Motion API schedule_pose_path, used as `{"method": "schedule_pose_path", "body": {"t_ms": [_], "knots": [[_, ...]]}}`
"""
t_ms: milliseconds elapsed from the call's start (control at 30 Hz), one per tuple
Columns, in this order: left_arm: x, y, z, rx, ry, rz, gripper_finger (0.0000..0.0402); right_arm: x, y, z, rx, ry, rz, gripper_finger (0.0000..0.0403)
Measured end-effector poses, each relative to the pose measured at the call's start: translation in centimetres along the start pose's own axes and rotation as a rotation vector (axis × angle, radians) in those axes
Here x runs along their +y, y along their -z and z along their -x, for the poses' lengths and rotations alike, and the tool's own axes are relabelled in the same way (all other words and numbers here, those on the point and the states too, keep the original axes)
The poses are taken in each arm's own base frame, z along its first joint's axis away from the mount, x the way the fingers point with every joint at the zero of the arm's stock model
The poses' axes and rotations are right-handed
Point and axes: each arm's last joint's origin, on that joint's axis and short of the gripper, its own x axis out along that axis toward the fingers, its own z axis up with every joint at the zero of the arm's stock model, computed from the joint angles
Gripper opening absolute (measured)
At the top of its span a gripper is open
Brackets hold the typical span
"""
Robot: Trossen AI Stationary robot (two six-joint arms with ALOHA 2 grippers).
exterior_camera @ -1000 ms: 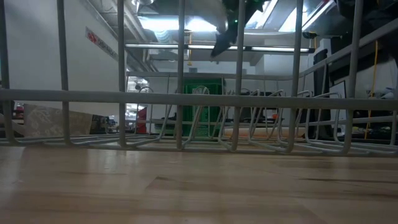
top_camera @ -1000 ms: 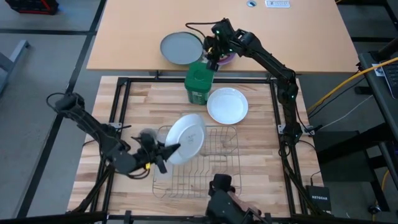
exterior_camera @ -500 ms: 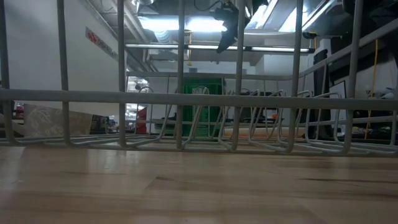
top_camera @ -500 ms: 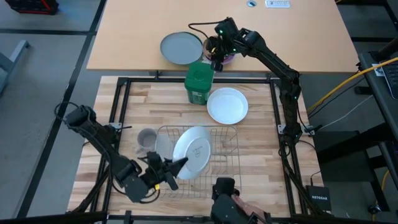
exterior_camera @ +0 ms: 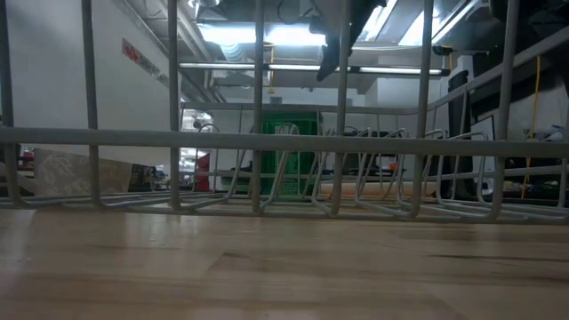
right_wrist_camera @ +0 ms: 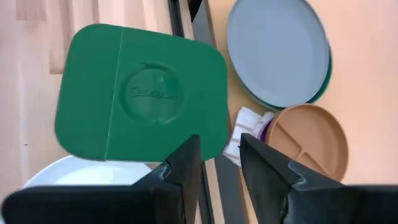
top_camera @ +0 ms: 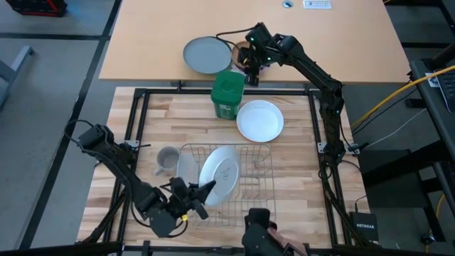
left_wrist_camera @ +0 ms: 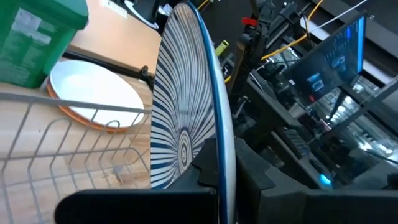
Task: Sort dishes
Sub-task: Put the blue plate in the dish rack
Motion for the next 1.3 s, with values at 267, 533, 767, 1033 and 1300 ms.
{"method": "schedule_pose_path", "body": {"t_ms": [267, 533, 767, 1033, 1300], "knots": [[0.3, 0.0, -0.9, -0.012, -0.019, -0.118, 0.0005, 0.5, 0.3, 0.0, -0.01, -0.109, 0.001, 0.0115], [0.2, 0.1, -0.2, -0.003, -0.009, -0.128, 0.0004, 1.5, 1.6, 0.4, 0.124, -0.221, -0.002, 0.0115], [0.4, 0.1, -0.2, -0.006, -0.015, -0.174, 0.0004, 2.7, 2.2, 3.7, 0.069, -0.405, -0.031, 0.0115], [0.7, 0.3, 0.0, 0.002, -0.013, -0.156, 0.0004, 3.4, 1.9, 5.7, -0.092, -0.6, -0.104, 0.0115], [1.3, 0.6, 0.0, 0.026, -0.014, -0.136, 0.0003, 5.1, 1.5, 4.6, -0.088, -0.71, -0.097, 0.0115]]}}
